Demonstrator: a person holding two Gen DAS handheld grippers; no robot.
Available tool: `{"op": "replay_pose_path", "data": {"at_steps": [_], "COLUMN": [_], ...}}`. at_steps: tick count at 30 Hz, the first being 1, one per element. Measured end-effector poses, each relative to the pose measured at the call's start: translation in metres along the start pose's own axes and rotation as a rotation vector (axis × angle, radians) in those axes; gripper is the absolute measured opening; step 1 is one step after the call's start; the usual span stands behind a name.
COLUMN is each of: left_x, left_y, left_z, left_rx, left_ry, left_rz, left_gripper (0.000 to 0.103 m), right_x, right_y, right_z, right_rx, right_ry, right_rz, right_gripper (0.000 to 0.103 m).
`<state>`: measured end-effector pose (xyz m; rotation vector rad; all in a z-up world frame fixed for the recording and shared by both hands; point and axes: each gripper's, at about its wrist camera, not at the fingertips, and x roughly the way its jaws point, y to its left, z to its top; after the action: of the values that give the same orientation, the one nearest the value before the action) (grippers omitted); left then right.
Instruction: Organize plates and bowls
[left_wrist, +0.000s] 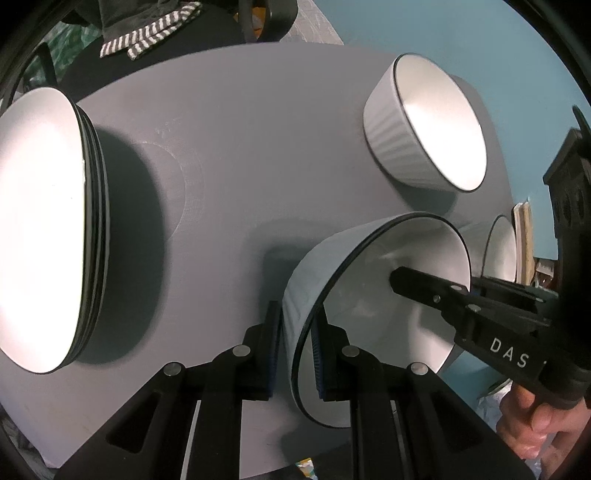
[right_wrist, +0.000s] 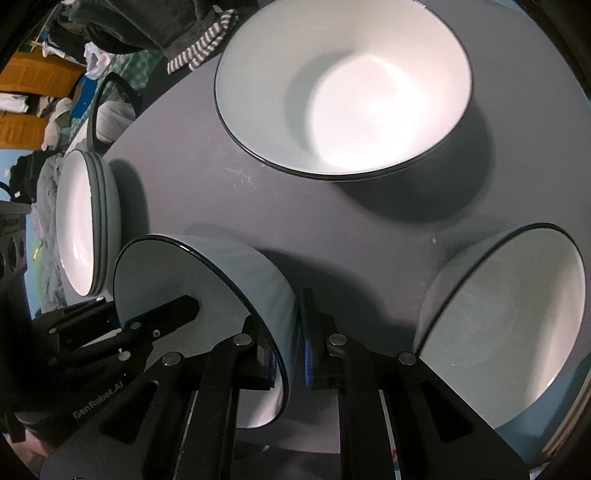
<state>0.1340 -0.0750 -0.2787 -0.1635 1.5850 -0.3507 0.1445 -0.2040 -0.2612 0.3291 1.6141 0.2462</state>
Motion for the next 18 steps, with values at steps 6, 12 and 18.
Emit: {"op": "replay_pose_path", "data": {"at_steps": [6,12,18], "left_x": [-0.015,-0.033,-0.052], "left_y": [-0.015,-0.030,-0.029], "left_z": [-0.004,0.005,0.020], "left_rx": [0.021,0.049,0.083], "left_ry": [-0.038,-0.084,-0.129], "left_rz": [0.002,-0.031,-0.034], "left_gripper": [0.015,0.015,0.015], "right_x": [-0.024,-0.054,-0.077], "right_y": [0.000,-0.009,-0.017], "right_z": [-0.005,0.000,0.010], "right_rx": [0.017,0.030,0.019], "right_ry": [-0.034,-0.075,-0.113], "right_rz": [0.006,0.021,0.009], "right_gripper": [0.011,0.011,0.011]}}
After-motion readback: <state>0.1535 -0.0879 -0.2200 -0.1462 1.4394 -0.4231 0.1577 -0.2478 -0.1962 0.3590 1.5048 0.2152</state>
